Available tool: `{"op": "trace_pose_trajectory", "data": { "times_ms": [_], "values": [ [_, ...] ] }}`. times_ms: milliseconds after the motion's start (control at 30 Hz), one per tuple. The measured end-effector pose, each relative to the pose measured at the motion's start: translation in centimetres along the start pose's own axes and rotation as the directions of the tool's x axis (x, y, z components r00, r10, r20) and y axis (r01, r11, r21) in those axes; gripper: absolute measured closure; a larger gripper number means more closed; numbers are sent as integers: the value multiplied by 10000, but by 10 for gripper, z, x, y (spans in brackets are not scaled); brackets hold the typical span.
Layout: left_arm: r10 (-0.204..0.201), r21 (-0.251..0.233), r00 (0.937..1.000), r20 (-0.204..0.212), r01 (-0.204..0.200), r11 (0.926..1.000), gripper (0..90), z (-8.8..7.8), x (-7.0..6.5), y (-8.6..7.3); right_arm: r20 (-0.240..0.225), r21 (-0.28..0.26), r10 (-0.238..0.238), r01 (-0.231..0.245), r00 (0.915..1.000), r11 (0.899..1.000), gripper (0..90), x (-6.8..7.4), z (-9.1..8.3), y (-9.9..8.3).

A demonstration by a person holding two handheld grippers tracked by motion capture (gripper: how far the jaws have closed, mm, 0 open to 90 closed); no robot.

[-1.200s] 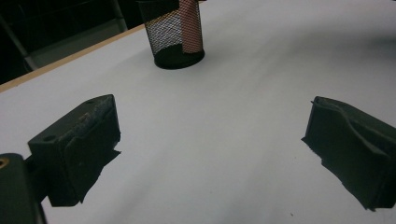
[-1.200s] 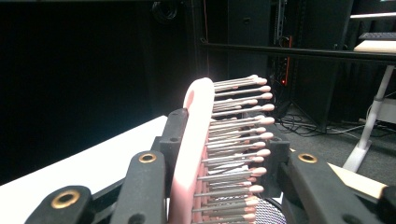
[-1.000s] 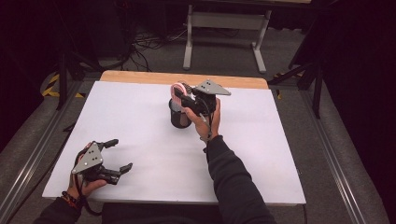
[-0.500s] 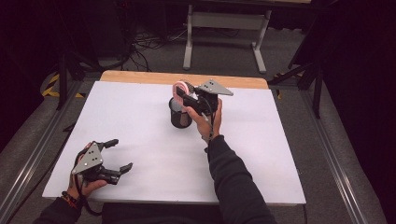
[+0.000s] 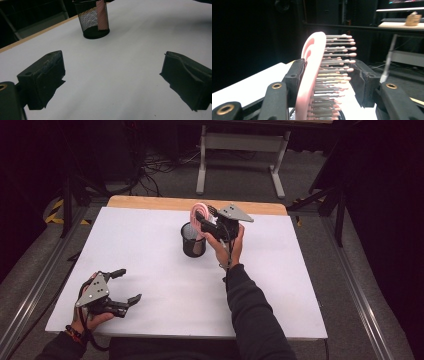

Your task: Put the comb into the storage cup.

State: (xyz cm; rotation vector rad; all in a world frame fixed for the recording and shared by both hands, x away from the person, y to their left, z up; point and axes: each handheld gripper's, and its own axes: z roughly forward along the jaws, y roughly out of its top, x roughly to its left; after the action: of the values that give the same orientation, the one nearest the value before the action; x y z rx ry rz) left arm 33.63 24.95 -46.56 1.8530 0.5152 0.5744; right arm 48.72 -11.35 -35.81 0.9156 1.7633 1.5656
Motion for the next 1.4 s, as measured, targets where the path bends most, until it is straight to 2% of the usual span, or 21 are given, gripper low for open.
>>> {"op": "trace_pose_trajectory", "data": {
  "times_ms": [233, 767, 1067, 1400],
  "values": [
    [-45, 16, 10000, -28, 45, 10000, 59, -1, 1, 0, 208, 154, 114, -117, 9997, 9998, 483, -5, 2, -7],
    [-25, 244, 10000, -88, 28, 9997, 61, 2, 1, -1, 585, 221, 148, -161, 9982, 9996, 451, -13, -7, -8],
    [-8, 261, 10000, -48, 9, 9997, 63, 3, 1, -1, 615, 254, 201, -217, 9979, 9994, 420, -17, -12, -10],
    [35, 313, 10000, -18, -34, 9995, 65, 3, 1, -1, 636, 371, -7, -16, 9980, 9993, 414, -17, -13, -12]
  ]
}}
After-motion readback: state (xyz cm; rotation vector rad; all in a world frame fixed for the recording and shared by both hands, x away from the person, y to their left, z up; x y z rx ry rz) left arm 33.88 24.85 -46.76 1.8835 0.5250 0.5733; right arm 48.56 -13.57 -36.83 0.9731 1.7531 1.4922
